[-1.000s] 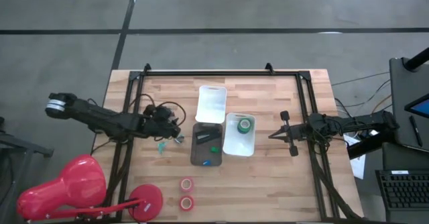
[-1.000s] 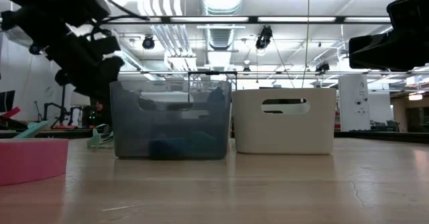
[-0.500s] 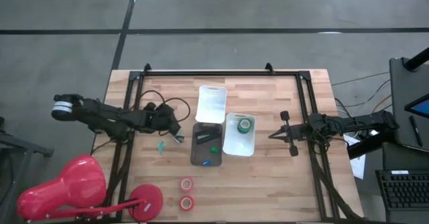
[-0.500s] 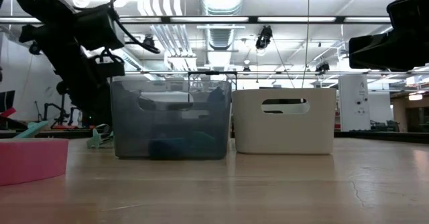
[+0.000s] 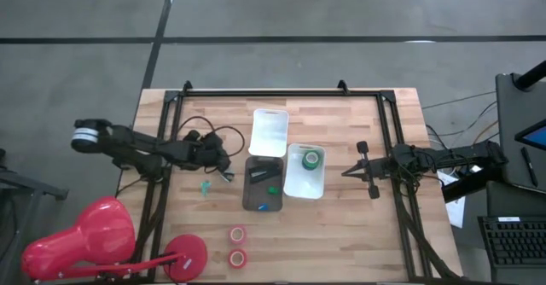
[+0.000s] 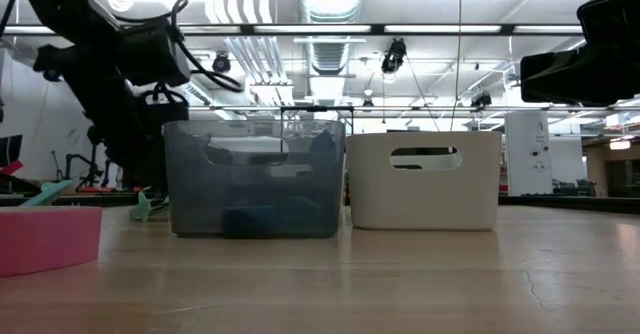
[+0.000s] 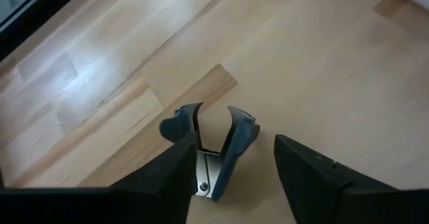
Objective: Pick and place Stapler, Stapler remover, tape
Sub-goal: Put the black staple remover into the top white bin
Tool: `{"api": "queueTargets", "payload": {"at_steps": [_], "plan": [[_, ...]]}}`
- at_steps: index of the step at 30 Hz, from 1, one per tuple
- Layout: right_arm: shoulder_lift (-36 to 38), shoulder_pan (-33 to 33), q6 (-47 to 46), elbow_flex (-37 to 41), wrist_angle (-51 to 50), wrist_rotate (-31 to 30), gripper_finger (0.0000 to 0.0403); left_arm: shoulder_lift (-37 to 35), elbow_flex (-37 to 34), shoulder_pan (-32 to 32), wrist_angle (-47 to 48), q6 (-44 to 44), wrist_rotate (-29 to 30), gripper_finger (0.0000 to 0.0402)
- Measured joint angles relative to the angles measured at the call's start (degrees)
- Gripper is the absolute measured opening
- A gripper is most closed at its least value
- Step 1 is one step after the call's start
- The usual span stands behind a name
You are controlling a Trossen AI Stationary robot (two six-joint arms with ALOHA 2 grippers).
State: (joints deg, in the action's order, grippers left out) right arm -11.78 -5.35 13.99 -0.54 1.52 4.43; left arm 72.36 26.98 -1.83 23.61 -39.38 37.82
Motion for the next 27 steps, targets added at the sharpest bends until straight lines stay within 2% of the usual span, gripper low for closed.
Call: {"api": "queueTargets", "payload": {"at_steps": [6, 15, 21, 27], "plan": [[0.01, 0.00, 0.01, 0.00, 0.00, 0.00, 0.0009, 2.13, 0.00, -0.06, 0.01, 0.27, 0.54, 0.0141], [0.01, 0.01, -0.01, 0.00, 0.00, 0.00, 0.0009, 2.91, 0.00, -0.06, -1.86, 2.23, 1.06, 0.0077], [0.01, -0.01, 0.07, 0.00, 0.00, 0.02, 0.0009, 2.68, 0.00, -0.06, -2.64, 3.57, 1.20, 0.0010], [-0.01, 0.00, 0.09, 0.00, 0.00, 0.02, 0.0009, 2.66, -0.01, -0.06, -2.64, 3.59, 1.22, 0.0007]]}}
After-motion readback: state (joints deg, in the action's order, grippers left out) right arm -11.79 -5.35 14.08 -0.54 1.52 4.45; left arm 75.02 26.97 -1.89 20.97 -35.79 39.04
